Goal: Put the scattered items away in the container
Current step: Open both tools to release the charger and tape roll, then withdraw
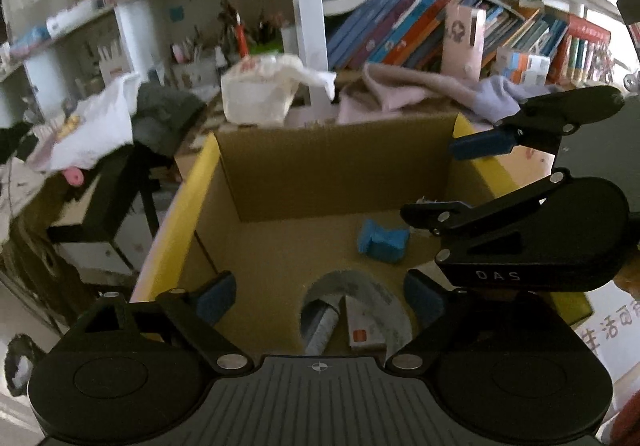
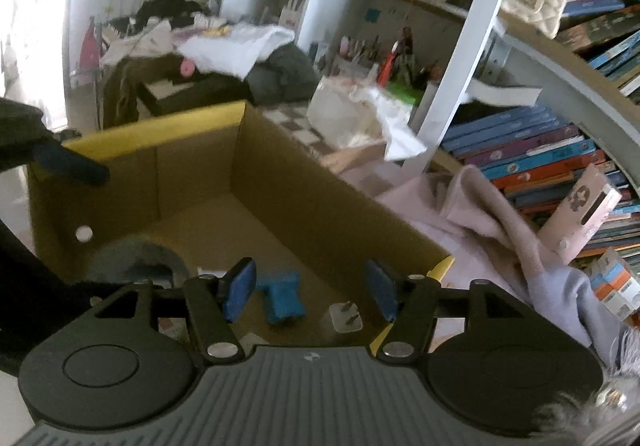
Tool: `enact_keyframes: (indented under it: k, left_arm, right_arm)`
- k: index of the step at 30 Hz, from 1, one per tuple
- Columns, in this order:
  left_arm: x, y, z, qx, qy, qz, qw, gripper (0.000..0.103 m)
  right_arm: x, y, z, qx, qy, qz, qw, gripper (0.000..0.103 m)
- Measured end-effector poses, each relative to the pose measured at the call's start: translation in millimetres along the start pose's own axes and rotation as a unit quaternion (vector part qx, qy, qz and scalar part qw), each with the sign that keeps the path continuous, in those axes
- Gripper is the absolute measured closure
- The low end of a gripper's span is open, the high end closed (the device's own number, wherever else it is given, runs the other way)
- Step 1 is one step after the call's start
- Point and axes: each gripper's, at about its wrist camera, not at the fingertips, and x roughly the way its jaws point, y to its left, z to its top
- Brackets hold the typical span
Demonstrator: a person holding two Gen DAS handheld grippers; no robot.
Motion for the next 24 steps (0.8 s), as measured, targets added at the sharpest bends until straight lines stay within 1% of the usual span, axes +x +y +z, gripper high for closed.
enact_keyframes:
  k: [7, 11, 14, 17, 24]
  left_arm:
    - [-35, -3, 2, 0.009, -0.044, 0.014, 0.9989, 0.009]
    - [-55, -6, 0, 0.016, -0.065, 0.018, 0.9976, 0.009]
    - [-70, -8, -2, 0.017, -0.079, 0.017, 0.9966, 0.008]
    - [-83, -9, -5, 0.016, -0.09, 0.017, 0.9956, 0.006]
    - [-115, -8, -19, 0.003, -0.114, 0.017, 0.9933, 0.005]
  right_arm:
    - [-34, 3, 6, 0.032, -0.037, -0.01, 0.999, 0.043]
    - [-56, 7, 7, 0.042, -0.055, -0.022, 0.997, 0.043]
    - [-73, 11, 6, 0.047, -0.068, -0.033, 0.996, 0.043]
    - [-90, 15, 4, 0.051, -0.077, -0.046, 0.995, 0.043]
    - [-128, 25, -6, 0.057, -0.095, -0.078, 0.991, 0.043]
